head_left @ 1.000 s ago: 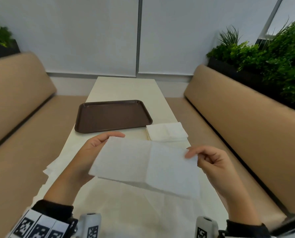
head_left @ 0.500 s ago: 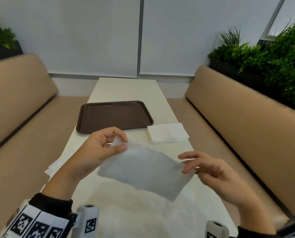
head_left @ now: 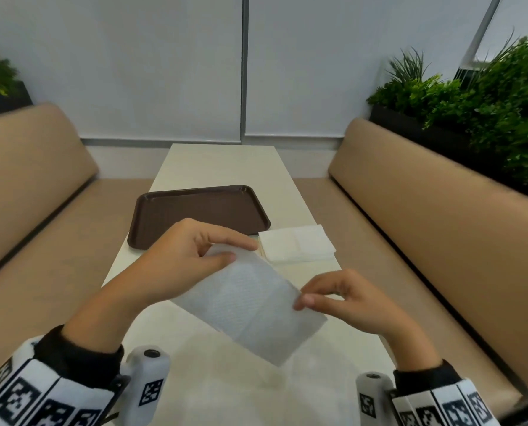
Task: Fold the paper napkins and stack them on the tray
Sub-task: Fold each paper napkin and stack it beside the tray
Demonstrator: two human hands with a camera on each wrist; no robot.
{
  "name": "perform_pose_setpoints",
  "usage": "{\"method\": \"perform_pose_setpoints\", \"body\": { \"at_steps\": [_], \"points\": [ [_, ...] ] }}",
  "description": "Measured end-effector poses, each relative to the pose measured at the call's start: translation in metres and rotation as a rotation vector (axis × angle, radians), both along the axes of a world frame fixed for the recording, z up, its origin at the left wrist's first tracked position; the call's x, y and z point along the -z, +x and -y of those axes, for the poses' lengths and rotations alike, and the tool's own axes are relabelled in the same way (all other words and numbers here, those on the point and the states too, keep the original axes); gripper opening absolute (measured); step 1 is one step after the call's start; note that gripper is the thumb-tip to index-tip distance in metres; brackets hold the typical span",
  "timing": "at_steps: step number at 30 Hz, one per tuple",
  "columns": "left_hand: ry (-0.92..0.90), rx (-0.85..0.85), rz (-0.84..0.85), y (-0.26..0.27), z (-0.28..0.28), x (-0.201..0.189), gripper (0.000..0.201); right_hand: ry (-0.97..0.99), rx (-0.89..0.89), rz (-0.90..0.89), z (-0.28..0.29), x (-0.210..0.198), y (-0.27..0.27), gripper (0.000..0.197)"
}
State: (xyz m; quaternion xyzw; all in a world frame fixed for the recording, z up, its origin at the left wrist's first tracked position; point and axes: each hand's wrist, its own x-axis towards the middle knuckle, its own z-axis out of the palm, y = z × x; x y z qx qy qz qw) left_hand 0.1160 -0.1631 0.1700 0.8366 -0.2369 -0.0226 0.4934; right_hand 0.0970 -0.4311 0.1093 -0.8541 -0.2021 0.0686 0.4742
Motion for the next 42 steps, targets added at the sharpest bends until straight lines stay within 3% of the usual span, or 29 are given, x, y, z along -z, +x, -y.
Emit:
{"method": "perform_pose_setpoints", "body": {
  "at_steps": [4, 12, 14, 17, 21, 26, 32, 34, 35, 38, 42],
  "points": [
    [-0.060, -0.003, -0.219, 0.024, 0.000, 0.023, 0.043, 0.067, 0.098, -0.143, 0.027, 0.021, 0.021, 0.010],
    [-0.223, -0.169, -0.428, 0.134, 0.053, 0.108, 0.035, 0.157, 0.406, -0.192, 0.068, 0.044, 0.127, 0.018],
    [-0.315, -0.196, -0.508, 0.166, 0.072, 0.120, 0.030, 0.140, 0.459, -0.185, 0.074, 0.045, 0.163, 0.025],
    [-0.360, -0.237, -0.548, 0.210, 0.096, 0.136, 0.039, 0.048, 0.590, -0.093, 0.080, 0.054, 0.215, 0.025],
    [-0.235, -0.323, -0.499, 0.253, 0.116, 0.166, 0.045, -0.129, 0.727, -0.063, 0.084, 0.080, 0.260, 0.021],
    [-0.001, -0.363, -0.431, 0.274, 0.130, 0.204, 0.048, -0.429, 0.651, -0.134, 0.087, 0.124, 0.283, 0.028],
    [0.387, -0.308, -0.263, 0.274, 0.146, 0.221, 0.042, -0.641, 0.604, -0.122, 0.078, 0.156, 0.284, 0.026],
    [0.508, -0.293, -0.226, 0.268, 0.147, 0.217, 0.042, -0.768, 0.623, -0.133, 0.070, 0.146, 0.276, 0.028],
    [0.517, -0.292, -0.230, 0.264, 0.145, 0.213, 0.045, -0.825, 0.634, -0.151, 0.067, 0.135, 0.267, 0.037],
    [0.324, -0.324, -0.250, 0.246, 0.127, 0.192, 0.044, -0.754, 0.578, -0.157, 0.058, 0.101, 0.215, 0.061],
    [-0.066, -0.276, -0.313, 0.194, 0.077, 0.167, 0.018, -0.661, 0.238, -0.287, 0.050, 0.077, 0.119, 0.052]
  ]
}}
